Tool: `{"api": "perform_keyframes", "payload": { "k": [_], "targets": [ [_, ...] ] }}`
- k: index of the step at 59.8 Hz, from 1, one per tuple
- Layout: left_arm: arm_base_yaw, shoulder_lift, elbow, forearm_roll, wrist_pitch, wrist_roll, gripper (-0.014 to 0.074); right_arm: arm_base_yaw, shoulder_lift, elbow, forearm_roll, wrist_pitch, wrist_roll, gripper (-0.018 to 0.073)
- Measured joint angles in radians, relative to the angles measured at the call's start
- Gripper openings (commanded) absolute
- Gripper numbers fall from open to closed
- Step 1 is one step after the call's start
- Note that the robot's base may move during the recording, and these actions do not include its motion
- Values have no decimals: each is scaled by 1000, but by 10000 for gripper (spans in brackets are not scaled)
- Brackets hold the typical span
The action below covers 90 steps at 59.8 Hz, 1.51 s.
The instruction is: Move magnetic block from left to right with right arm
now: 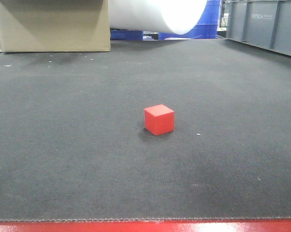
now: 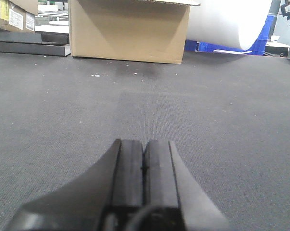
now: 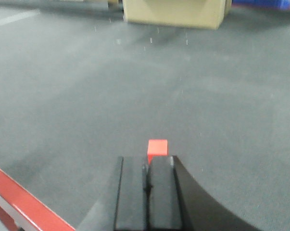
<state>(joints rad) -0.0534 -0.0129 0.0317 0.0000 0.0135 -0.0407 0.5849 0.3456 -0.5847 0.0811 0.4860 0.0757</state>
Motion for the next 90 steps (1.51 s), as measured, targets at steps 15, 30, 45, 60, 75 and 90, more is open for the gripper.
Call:
{"api": "perform_keyframes", "payload": {
  "k": [15, 30, 45, 60, 75, 90],
  "targets": [
    [0, 0, 0, 0, 0, 0, -116, 0, -35, 0, 0, 2, 0, 58],
    [0, 0, 0, 0, 0, 0, -116, -7, -37, 2, -30, -16, 0, 58],
    [0, 0, 0, 0, 0, 0, -116, -264, -57, 164, -53, -196, 0, 58],
    [0, 0, 0, 0, 0, 0, -116, -541, -195, 440, -53, -407, 0, 58],
    [0, 0, 0, 0, 0, 0, -116, -631, -346, 602, -53, -433, 0, 58],
    [0, 0, 0, 0, 0, 0, -116, -631, -355, 615, -53, -437, 0, 58]
  ]
}}
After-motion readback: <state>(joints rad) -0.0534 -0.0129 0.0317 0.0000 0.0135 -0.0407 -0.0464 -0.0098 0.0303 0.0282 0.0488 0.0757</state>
